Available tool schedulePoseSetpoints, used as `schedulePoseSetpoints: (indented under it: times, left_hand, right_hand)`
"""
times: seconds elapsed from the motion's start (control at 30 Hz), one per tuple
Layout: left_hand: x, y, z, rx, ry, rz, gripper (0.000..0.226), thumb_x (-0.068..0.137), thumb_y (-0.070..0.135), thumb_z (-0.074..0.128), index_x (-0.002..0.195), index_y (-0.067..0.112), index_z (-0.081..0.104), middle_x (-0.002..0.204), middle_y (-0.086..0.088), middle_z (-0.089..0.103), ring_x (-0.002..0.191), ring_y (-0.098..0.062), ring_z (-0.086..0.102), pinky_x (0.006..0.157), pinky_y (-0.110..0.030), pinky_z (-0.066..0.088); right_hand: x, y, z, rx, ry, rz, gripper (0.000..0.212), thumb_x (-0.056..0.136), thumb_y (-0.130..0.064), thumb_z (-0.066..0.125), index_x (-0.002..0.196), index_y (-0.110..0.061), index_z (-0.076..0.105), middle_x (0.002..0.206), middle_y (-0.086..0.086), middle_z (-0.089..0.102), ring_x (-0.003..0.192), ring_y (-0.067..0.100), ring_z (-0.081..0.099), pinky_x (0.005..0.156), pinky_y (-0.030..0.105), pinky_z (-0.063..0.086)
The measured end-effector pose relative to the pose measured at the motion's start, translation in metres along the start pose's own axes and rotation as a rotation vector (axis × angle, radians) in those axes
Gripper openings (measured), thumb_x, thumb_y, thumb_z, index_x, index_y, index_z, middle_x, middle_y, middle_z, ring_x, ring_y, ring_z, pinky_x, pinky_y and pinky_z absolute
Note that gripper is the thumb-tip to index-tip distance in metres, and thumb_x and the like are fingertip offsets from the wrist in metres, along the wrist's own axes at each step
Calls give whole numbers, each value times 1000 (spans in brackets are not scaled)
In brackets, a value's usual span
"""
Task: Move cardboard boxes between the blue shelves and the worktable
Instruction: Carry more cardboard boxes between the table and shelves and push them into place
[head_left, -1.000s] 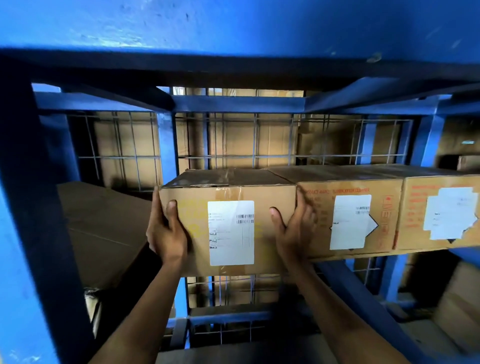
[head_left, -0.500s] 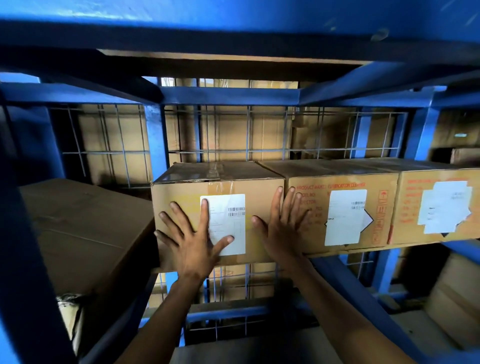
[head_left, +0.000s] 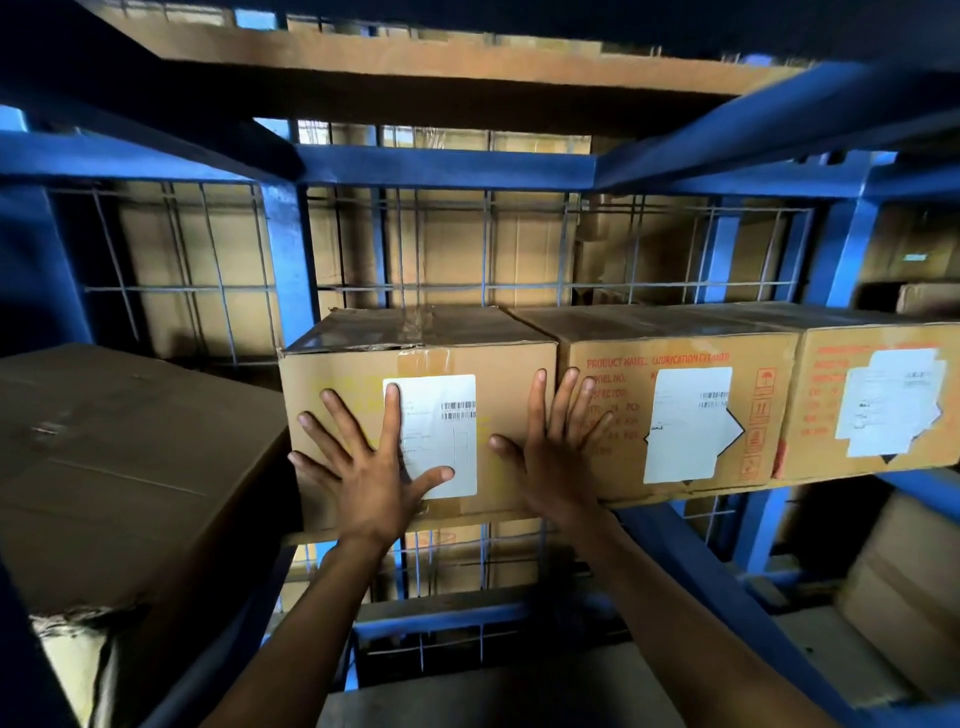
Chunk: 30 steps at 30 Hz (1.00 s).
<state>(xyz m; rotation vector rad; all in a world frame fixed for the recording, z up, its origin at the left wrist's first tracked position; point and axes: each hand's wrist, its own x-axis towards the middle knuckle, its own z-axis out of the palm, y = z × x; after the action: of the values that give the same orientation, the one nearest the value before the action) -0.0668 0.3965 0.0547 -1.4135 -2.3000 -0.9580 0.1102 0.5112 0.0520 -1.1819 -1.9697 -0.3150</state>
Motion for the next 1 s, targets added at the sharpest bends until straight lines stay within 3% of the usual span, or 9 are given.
schedulePoseSetpoints:
  times: [0.2,0.33,0.37,0.5,0.57,0.67,0.8,0.93,1.0]
  left_hand:
    - [-1,-1,0,-3,-36,-25,122,58,90,47,147,45,-23,146,-18,-47,133,-49,-40,100,-77,-12]
    - [-8,7,-11,15,-68,-28,124,64,84,56,141,46,-34,140,-19,-53,130,-49,-44,101,-76,-13]
    - [-9,10,-13,19,-66,-22,125,66,80,60,141,46,-34,140,-19,-53,129,-49,-44,103,-76,-12]
    - [-22,19,-24,-41,-23,2,127,68,63,74,146,46,-24,147,-17,-46,136,-48,-36,106,-75,-2]
    - [-30,25,-26,-115,12,4,121,68,57,77,150,47,-12,154,-17,-35,141,-49,-26,106,-76,6]
    - [-42,45,-26,-225,88,102,99,72,63,68,151,46,10,160,-21,-7,144,-51,1,106,-70,19]
    - [-57,89,-22,-391,204,345,75,76,49,66,144,27,43,146,-23,36,130,-44,38,99,-54,41]
    - [-91,151,-18,-614,-61,484,66,79,35,69,138,16,48,141,-16,48,131,-37,43,108,-46,37]
    - [-121,190,-13,-738,-251,529,62,77,39,66,134,18,52,132,-12,57,122,-33,52,101,-42,44]
  right_hand:
    - [-1,-3,2,-6,-32,7,92,89,-77,5,158,-17,-6,163,25,5,151,36,-16,113,71,1]
    - [-8,2,-11,52,-112,-3,95,79,-84,-4,152,-26,-24,157,8,-35,140,25,-44,112,58,-23]
    - [-8,4,-17,86,-118,-12,95,79,-85,-2,151,-28,-24,156,4,-36,141,23,-43,113,56,-24]
    - [-21,16,-49,240,-101,-30,84,89,-73,21,158,-31,-2,166,2,-12,152,22,-19,119,50,-15]
    - [-30,19,-66,344,-155,23,83,88,-72,23,157,-34,-3,168,0,-7,153,21,-13,121,56,-8]
    - [-48,25,-93,361,-121,60,84,89,-72,28,158,-33,-2,168,-1,0,155,21,-1,121,59,7]
    - [-82,38,-136,398,-75,187,74,95,-65,37,158,-39,7,167,-11,10,153,12,9,120,60,6]
    - [-133,64,-188,416,35,358,73,90,-75,35,154,-44,18,156,-9,34,140,19,38,115,58,27]
    - [-168,84,-225,375,116,459,69,90,-73,36,152,-45,22,147,-8,41,134,19,44,112,57,31]
